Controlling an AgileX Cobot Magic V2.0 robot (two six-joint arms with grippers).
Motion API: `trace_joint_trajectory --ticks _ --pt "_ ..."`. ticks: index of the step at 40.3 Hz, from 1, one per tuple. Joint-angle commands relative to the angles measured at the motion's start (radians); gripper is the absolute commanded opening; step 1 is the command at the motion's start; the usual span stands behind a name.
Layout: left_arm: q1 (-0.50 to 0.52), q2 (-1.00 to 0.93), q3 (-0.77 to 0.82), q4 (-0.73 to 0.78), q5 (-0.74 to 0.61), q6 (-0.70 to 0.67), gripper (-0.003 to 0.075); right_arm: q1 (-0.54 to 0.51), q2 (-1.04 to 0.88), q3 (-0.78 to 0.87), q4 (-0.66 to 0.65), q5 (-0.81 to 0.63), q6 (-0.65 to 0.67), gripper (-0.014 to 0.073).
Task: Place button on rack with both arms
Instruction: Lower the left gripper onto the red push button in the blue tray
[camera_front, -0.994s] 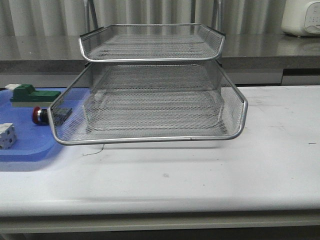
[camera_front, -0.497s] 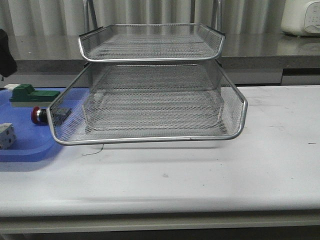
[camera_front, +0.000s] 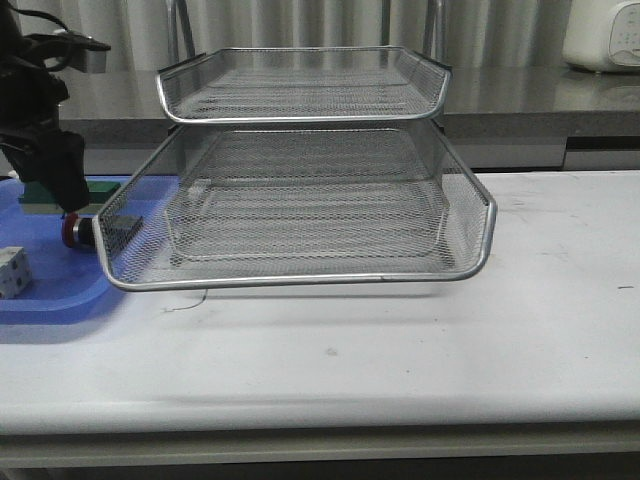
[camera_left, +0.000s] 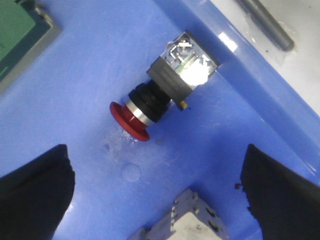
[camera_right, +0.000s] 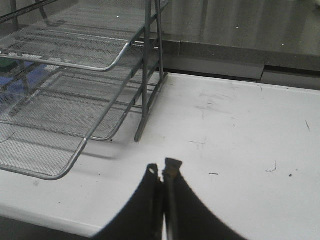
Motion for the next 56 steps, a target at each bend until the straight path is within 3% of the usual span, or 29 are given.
trace_joint_trajectory --ticks 1,22,37,40,50,56 --pt "0.001 -0.002 -0.086 -0.02 0.035 0.001 0.064 0.001 0.006 -0.029 0.006 -0.081 -0.001 -0.006" --pt "-0.057 0.191 -0.298 -0.003 0.058 0.003 0.064 0.001 0.006 -0.029 0.006 -0.081 -0.001 -0.006" --pt "-0.064 0.21 -0.307 -0.002 0.064 0.003 0.0628 0.001 0.006 -0.029 0.006 -0.081 -0.001 -0.006" --pt "-0.064 0.21 -0.307 -0.002 0.071 0.003 0.0574 0.001 0.006 -0.029 0.006 -0.081 -0.001 -0.006" --pt "-0.062 0.21 -0.307 -0.002 0.077 0.003 0.0292 0.001 0.006 -0.029 0.006 -0.081 -0.001 -0.006" --pt "-0.062 0.21 -0.307 -0.002 0.077 0.003 0.0202 0.001 0.006 -0.029 0.006 -0.081 -0.001 -0.006"
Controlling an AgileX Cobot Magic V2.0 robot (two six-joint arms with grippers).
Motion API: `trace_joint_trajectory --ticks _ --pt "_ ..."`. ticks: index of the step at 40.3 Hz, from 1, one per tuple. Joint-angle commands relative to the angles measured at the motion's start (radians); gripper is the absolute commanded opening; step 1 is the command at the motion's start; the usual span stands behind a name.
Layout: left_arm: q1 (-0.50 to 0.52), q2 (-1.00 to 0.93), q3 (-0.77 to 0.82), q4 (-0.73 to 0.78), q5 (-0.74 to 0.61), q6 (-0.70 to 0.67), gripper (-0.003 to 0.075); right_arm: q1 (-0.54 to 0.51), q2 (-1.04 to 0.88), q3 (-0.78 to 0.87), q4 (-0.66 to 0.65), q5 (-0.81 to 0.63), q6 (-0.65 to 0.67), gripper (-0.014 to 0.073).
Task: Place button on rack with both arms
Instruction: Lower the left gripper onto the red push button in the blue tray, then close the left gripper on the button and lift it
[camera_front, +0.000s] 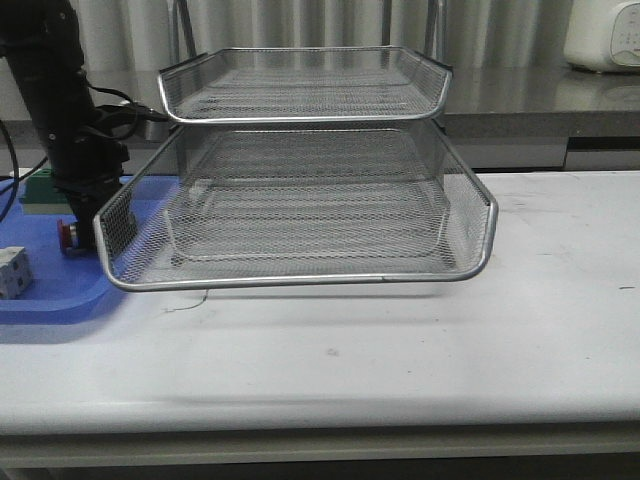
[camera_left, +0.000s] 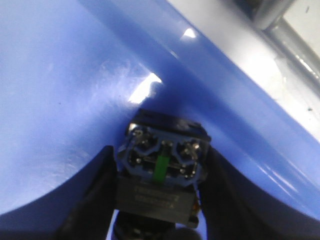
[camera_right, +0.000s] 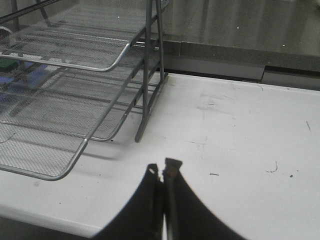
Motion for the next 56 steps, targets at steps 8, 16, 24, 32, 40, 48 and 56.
trace_joint_trajectory --ticks 8,16,24,32,40,48,56 --pt "0.009 -0.068 -0.032 -0.018 0.0 -0.019 0.0146 0.001 0.006 -0.029 0.006 -0.081 -0.001 -0.006" --pt "0.045 -0.079 -0.032 -0.058 0.051 -0.033 0.0124 0.001 0.006 -0.029 0.006 -0.081 -0.001 -0.006" --pt "0.083 -0.134 -0.032 -0.058 0.073 -0.063 0.0125 0.001 0.006 -0.029 0.006 -0.081 -0.001 -0.006" --pt "0.111 -0.225 -0.032 -0.058 0.121 -0.099 0.0125 0.001 0.006 -0.029 0.006 -0.081 -0.001 -0.006" --pt "0.141 -0.318 -0.032 -0.056 0.157 -0.174 0.0125 0.001 0.006 -0.029 0.006 -0.081 -0.001 -0.006" --pt "0.15 -0.445 0.012 -0.056 0.157 -0.246 0.0125 0.001 0.006 -0.029 0.006 -0.081 -0.001 -0.006" --pt "0.108 -0.628 0.167 -0.107 0.157 -0.246 0.0125 0.001 0.006 -0.029 0.006 -0.081 -0.001 -0.006"
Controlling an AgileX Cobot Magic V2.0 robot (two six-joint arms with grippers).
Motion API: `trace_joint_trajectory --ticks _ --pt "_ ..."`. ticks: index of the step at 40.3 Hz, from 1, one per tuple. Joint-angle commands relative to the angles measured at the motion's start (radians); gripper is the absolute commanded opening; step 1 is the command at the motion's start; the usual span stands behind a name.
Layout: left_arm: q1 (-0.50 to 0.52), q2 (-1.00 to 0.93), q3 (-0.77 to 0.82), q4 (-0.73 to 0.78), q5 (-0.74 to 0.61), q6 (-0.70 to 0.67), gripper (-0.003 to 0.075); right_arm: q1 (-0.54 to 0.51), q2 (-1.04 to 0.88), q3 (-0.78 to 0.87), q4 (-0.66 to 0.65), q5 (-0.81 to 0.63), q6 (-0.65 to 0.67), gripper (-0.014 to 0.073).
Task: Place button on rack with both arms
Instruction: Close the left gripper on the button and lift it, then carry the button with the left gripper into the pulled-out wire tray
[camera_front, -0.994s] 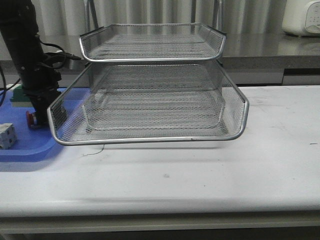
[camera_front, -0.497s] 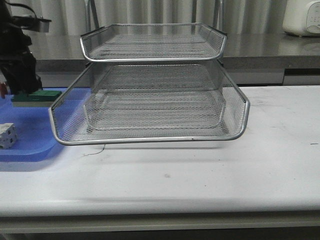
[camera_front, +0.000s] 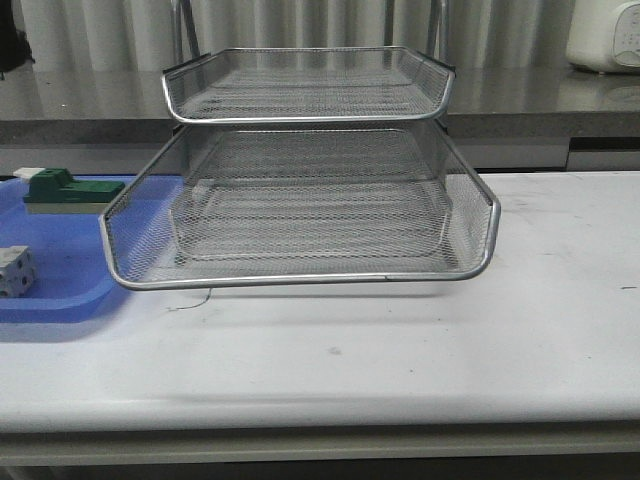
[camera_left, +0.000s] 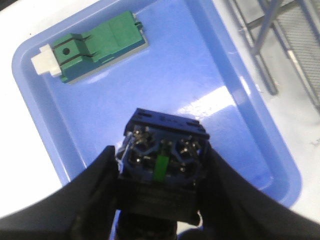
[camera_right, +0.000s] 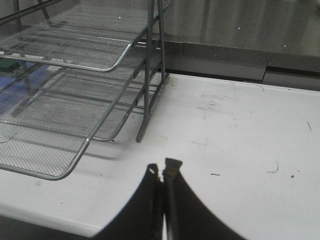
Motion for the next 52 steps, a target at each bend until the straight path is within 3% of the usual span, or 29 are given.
trace_joint_trajectory --ticks 1,10,17,28,38,52 --pt "-0.036 -0.149 0.053 -0.056 0.048 -0.013 0.0125 0.001 0.008 -0.029 0.006 -0.081 -0.002 -0.006" --pt "-0.167 -0.245 0.163 -0.079 0.048 -0.013 0.0125 0.001 0.008 -0.029 0.006 -0.081 -0.002 -0.006" --pt "-0.344 -0.226 0.174 -0.079 0.025 -0.013 0.0125 0.001 0.008 -0.029 0.006 -0.081 -0.002 -0.006" --pt "-0.581 -0.131 0.174 -0.072 -0.122 -0.013 0.0125 0.001 0.008 -0.029 0.006 -0.081 -0.002 -0.006" --pt "-0.626 -0.024 0.168 -0.07 -0.246 -0.013 0.0125 0.001 0.008 -0.029 0.006 -0.081 -0.002 -0.006" --pt "-0.624 0.05 0.168 -0.065 -0.283 -0.013 0.0139 0.001 0.008 -0.029 0.006 -0.081 -0.002 -0.006"
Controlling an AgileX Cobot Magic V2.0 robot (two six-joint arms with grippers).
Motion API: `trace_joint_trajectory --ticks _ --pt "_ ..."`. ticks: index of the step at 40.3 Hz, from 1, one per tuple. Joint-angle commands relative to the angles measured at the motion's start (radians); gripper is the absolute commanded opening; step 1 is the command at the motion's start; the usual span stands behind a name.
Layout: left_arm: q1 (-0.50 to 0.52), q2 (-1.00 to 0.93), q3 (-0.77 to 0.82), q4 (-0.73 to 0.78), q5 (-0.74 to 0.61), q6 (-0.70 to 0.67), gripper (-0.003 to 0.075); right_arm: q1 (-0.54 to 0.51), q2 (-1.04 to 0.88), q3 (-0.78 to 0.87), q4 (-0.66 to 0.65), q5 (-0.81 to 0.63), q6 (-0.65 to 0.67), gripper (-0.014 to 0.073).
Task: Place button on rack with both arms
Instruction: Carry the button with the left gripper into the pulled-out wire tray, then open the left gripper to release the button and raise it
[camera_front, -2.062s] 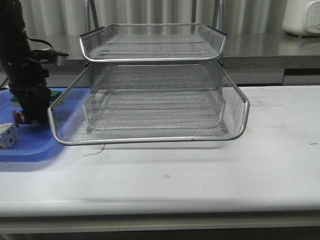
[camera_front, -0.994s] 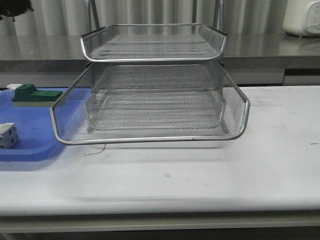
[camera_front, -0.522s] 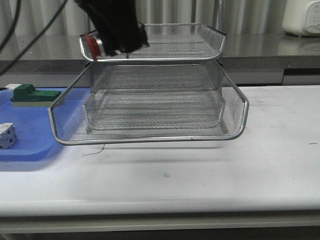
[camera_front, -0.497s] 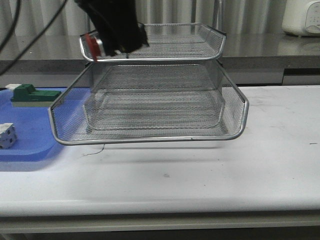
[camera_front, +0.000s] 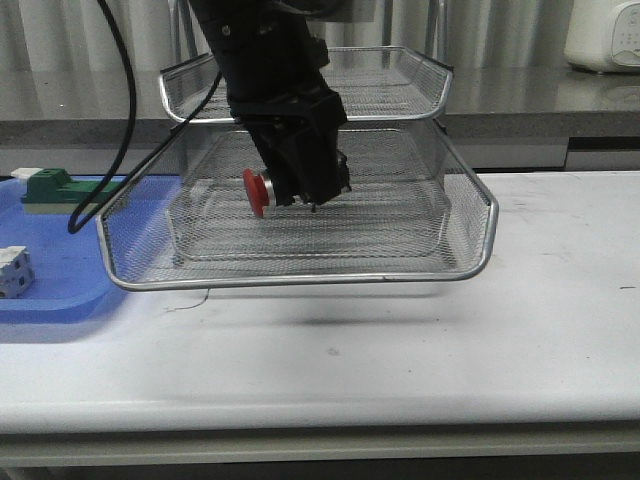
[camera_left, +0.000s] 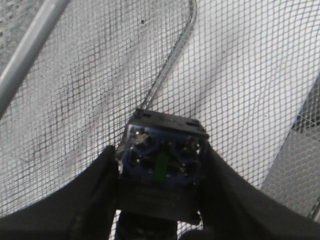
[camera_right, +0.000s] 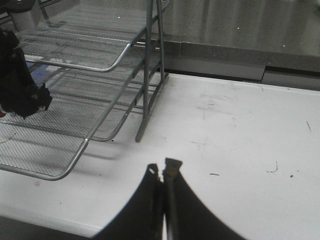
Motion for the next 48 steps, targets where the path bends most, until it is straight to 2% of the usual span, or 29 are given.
trace_joint_trajectory --ticks 1,5,13,20,26,41,48 --pt "-0.005 -0.05 -0.032 -0.019 -0.04 -0.01 0.015 0.001 0.008 -0.029 0.006 -0.081 -0.002 -0.006" --pt "-0.005 -0.047 -0.032 -0.019 -0.035 -0.01 0.0212 0.001 0.008 -0.029 0.006 -0.081 -0.002 -0.006" --pt "-0.002 -0.047 -0.032 -0.019 -0.039 -0.01 0.0403 0.001 0.008 -0.029 0.006 -0.081 -0.002 -0.006" --pt "-0.002 -0.047 -0.032 -0.019 -0.04 -0.01 0.0489 0.001 0.008 -0.029 0.006 -0.081 -0.002 -0.006" --pt "-0.002 -0.053 -0.042 -0.019 -0.01 -0.01 0.0497 0.001 0.008 -0.029 0.006 -0.081 -0.002 -0.006" --pt "-0.002 -0.053 -0.192 -0.017 0.243 -0.036 0.0491 0.001 0.008 -0.029 0.006 -0.081 -0.002 -0.006" --pt "-0.002 -0.055 -0.205 0.012 0.289 -0.076 0.0389 0.001 0.008 -0.029 0.006 -0.081 -0.002 -0.006"
